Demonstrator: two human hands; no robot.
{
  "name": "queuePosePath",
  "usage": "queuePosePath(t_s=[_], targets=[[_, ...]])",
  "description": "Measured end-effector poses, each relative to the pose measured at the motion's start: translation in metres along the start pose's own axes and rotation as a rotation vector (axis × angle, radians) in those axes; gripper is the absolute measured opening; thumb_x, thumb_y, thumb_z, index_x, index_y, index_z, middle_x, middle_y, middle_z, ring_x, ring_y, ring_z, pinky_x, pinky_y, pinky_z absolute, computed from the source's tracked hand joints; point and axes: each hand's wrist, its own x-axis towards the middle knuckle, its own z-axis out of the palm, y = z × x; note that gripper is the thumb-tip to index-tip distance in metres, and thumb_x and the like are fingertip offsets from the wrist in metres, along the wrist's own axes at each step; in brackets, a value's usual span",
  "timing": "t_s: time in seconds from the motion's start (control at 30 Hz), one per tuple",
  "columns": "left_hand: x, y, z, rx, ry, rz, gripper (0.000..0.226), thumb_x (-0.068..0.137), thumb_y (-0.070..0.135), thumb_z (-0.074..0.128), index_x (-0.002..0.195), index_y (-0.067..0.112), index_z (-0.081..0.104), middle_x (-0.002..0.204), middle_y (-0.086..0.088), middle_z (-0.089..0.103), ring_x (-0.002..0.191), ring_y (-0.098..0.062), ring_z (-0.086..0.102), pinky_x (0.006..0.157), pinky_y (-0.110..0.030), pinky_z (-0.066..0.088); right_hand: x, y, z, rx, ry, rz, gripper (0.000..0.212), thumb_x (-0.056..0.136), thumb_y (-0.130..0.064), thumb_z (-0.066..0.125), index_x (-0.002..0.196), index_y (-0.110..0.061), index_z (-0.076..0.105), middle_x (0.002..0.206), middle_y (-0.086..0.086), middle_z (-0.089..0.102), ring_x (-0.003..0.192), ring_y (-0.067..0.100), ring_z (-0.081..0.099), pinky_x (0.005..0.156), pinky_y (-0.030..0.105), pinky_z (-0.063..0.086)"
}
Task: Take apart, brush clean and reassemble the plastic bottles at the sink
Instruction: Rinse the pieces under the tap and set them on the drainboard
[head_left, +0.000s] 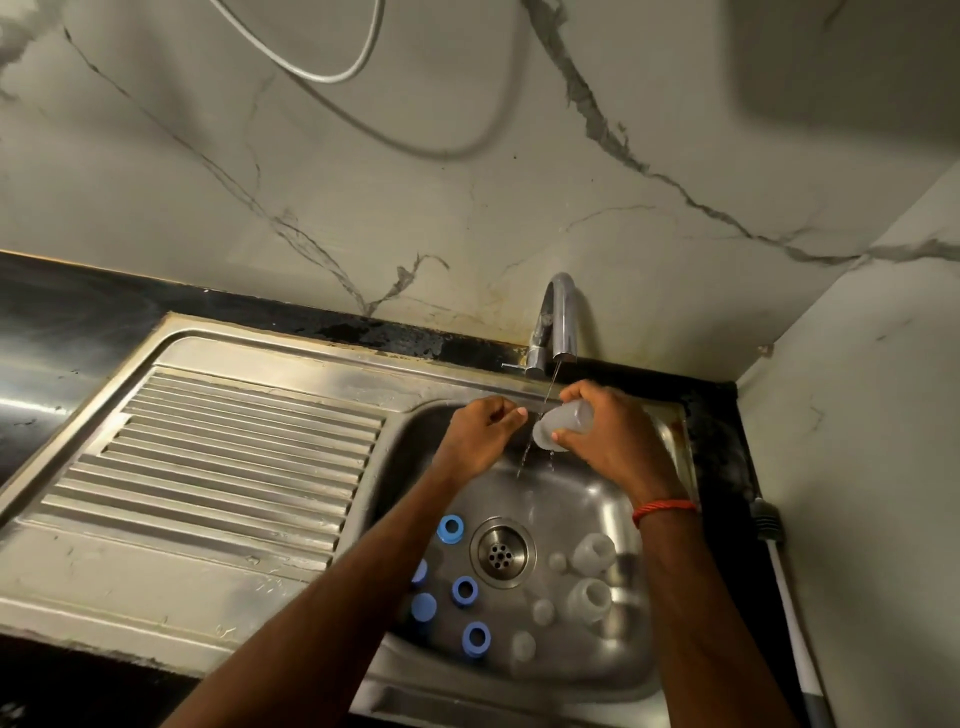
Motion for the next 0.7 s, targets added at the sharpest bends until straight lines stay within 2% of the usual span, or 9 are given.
queuePosePath(t_s=[0.1, 0.2, 0.3, 0.37, 0.43, 0.53, 0.63, 0.7], targets=[[-0.014, 0.005, -0.009, 0.02, 0.041, 0.066, 0.02, 0.103, 0.033, 0.054, 0.102, 0.018, 0.067, 0.091, 0.0, 0.069, 0.086, -0.011, 0.065, 0.081, -0.027, 0.051, -0.009, -0.007, -0.005, 0.018, 0.137, -0.032, 0.048, 0.076, -0.027, 0.083, 0.117, -0.025, 0.058, 0.119, 0.005, 0.06, 0.104, 0.025, 0.059, 0.077, 0.031, 0.05], [-0.026, 0.007, -0.016, 0.037, 0.064, 0.116, 0.017, 0.103, 0.031, 0.055, 0.103, 0.019, 0.067, 0.092, 0.002, 0.069, 0.085, -0.007, 0.064, 0.078, -0.02, 0.048, -0.02, -0.01, 0.0, -0.032, 0.085, 0.001, 0.044, 0.076, -0.028, 0.083, 0.113, -0.025, 0.059, 0.115, 0.005, 0.06, 0.104, 0.026, 0.058, 0.073, 0.028, 0.042], [-0.034, 0.006, -0.024, 0.064, 0.079, 0.154, 0.016, 0.102, 0.033, 0.055, 0.101, 0.021, 0.067, 0.087, 0.005, 0.068, 0.081, -0.005, 0.063, 0.076, -0.02, 0.048, -0.026, -0.012, 0.002, 0.018, 0.161, 0.007, 0.044, 0.077, -0.028, 0.082, 0.115, -0.027, 0.059, 0.115, 0.005, 0.06, 0.104, 0.027, 0.058, 0.073, 0.029, 0.044], [-0.04, 0.006, -0.031, 0.074, 0.09, 0.167, 0.016, 0.102, 0.034, 0.056, 0.101, 0.022, 0.067, 0.087, 0.005, 0.068, 0.081, -0.004, 0.063, 0.076, -0.02, 0.048, -0.029, -0.019, 0.003, -0.003, 0.141, -0.003, 0.044, 0.078, -0.03, 0.081, 0.116, -0.028, 0.058, 0.114, 0.004, 0.06, 0.104, 0.026, 0.058, 0.072, 0.029, 0.042], [-0.047, 0.007, -0.039, 0.06, 0.11, 0.174, 0.016, 0.102, 0.033, 0.057, 0.101, 0.021, 0.068, 0.089, 0.004, 0.069, 0.082, -0.005, 0.063, 0.078, -0.024, 0.052, -0.029, -0.026, 0.007, -0.013, 0.104, -0.01, 0.047, 0.079, -0.03, 0.081, 0.119, -0.029, 0.056, 0.117, 0.004, 0.061, 0.108, 0.028, 0.059, 0.074, 0.03, 0.043], [-0.056, 0.006, -0.055, 0.039, 0.135, 0.175, 0.015, 0.101, 0.033, 0.058, 0.102, 0.023, 0.069, 0.091, 0.007, 0.07, 0.085, -0.005, 0.065, 0.082, -0.03, 0.056, -0.027, -0.045, 0.011, 0.107, 0.134, -0.018, 0.063, 0.077, -0.024, 0.084, 0.129, -0.024, 0.048, 0.131, 0.007, 0.058, 0.117, 0.029, 0.057, 0.084, 0.037, 0.051], [-0.066, 0.005, -0.076, -0.02, 0.158, 0.197, 0.016, 0.102, 0.031, 0.057, 0.106, 0.021, 0.069, 0.097, 0.008, 0.072, 0.091, -0.002, 0.066, 0.083, -0.02, 0.054, -0.022, -0.072, 0.014, 0.282, 0.106, -0.051, 0.067, 0.072, -0.023, 0.088, 0.125, -0.026, 0.047, 0.133, 0.006, 0.054, 0.112, 0.018, 0.053, 0.08, 0.026, 0.048], [-0.072, 0.003, -0.094, -0.039, 0.203, 0.231, 0.018, 0.103, 0.029, 0.055, 0.11, 0.02, 0.069, 0.1, 0.009, 0.071, 0.093, 0.0, 0.066, 0.082, -0.014, 0.051, -0.017, -0.091, 0.017, 0.341, 0.069, -0.101, 0.065, 0.069, -0.022, 0.09, 0.119, -0.031, 0.049, 0.127, 0.002, 0.054, 0.11, 0.017, 0.053, 0.081, 0.026, 0.048]])
